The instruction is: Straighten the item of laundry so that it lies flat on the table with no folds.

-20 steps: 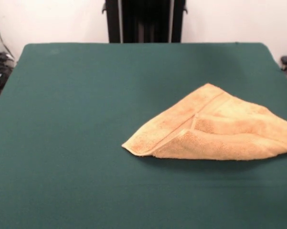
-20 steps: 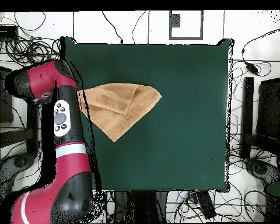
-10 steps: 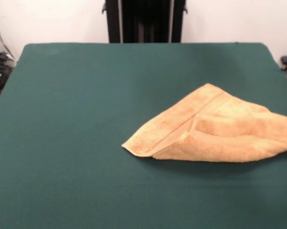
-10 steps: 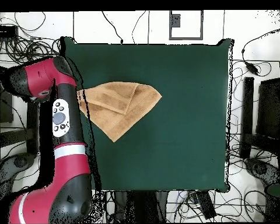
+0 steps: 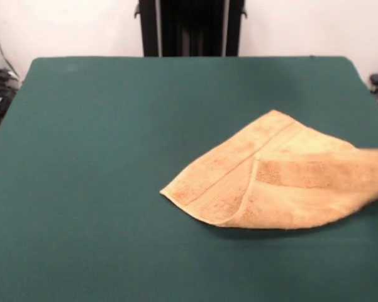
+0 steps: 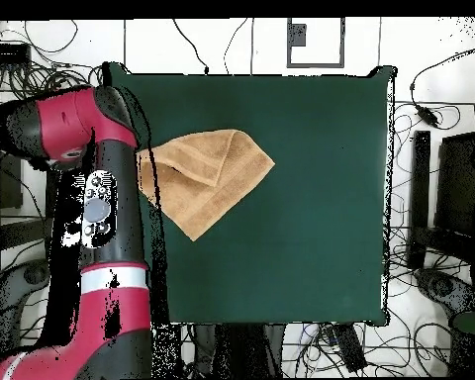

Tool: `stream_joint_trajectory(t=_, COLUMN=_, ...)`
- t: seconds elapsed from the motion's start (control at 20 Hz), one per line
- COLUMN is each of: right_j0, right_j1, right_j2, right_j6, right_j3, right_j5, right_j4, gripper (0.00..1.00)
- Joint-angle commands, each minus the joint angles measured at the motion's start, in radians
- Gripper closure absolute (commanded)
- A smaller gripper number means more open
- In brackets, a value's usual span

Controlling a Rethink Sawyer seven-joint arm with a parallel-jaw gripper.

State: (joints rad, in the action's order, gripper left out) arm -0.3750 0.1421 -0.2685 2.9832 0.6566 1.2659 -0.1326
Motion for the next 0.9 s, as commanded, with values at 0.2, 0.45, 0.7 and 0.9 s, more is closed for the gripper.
stream_joint_trajectory(t=0.2, right_j0=0.098, right_j1=0.282, right_j2=0.084, right_j6=-0.212, right_j3=0.621, right_j5=-0.334, right_j4=0.059, gripper=1.00)
stream_joint_trajectory(t=0.45, right_j0=0.116, right_j1=0.312, right_j2=0.103, right_j6=-0.217, right_j3=0.675, right_j5=-0.371, right_j4=0.082, gripper=1.00)
stream_joint_trajectory(t=0.7, right_j0=0.110, right_j1=0.294, right_j2=0.117, right_j6=-0.165, right_j3=0.640, right_j5=-0.355, right_j4=0.109, gripper=1.00)
stream_joint_trajectory(t=0.9, right_j0=0.108, right_j1=0.281, right_j2=0.128, right_j6=-0.131, right_j3=0.617, right_j5=-0.338, right_j4=0.124, gripper=1.00)
